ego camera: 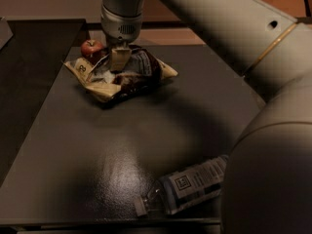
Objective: Move brown chip bag near blue plastic bottle
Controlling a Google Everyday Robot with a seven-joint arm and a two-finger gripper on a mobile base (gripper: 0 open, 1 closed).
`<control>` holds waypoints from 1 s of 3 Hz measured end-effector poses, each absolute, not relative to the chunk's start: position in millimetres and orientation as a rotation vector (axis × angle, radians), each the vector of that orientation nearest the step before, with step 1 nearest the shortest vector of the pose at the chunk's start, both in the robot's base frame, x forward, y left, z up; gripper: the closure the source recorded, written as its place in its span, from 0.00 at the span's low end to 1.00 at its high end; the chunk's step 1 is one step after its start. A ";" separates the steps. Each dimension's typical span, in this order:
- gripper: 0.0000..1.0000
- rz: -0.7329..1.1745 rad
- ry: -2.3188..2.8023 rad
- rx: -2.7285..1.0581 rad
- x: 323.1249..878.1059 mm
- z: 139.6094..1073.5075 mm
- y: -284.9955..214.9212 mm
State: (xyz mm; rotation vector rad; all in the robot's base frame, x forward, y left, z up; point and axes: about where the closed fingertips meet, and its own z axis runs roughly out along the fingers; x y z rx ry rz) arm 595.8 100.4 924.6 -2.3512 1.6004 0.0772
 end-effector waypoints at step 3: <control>1.00 0.088 1.587 -2.354 538.9 928.3 -7.3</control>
Offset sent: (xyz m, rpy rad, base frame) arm -0.0659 -0.1373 0.0108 -0.0004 0.0066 0.0081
